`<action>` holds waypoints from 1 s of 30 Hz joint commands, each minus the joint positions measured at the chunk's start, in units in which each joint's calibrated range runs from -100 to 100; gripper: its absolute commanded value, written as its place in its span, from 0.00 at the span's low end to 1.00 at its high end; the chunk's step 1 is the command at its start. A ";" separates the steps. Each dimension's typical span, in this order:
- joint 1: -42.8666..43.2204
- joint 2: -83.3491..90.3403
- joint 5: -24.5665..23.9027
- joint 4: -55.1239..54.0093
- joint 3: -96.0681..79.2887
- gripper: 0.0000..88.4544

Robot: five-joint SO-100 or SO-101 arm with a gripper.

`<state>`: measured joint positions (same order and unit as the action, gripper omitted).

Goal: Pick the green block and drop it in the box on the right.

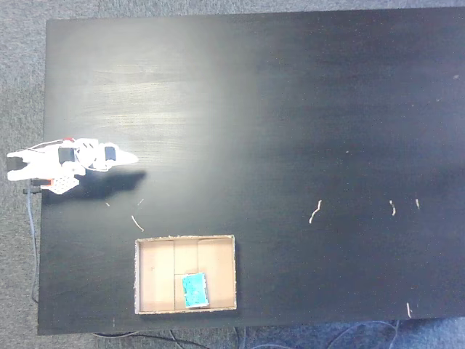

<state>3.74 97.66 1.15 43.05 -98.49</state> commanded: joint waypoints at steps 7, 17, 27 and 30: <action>1.39 0.39 0.29 4.68 -1.42 0.00; 3.00 0.39 1.81 4.59 -1.42 0.00; 3.31 0.39 1.42 4.59 -1.42 0.00; 3.31 0.39 1.42 4.59 -1.42 0.00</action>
<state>6.89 97.66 2.71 47.56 -98.49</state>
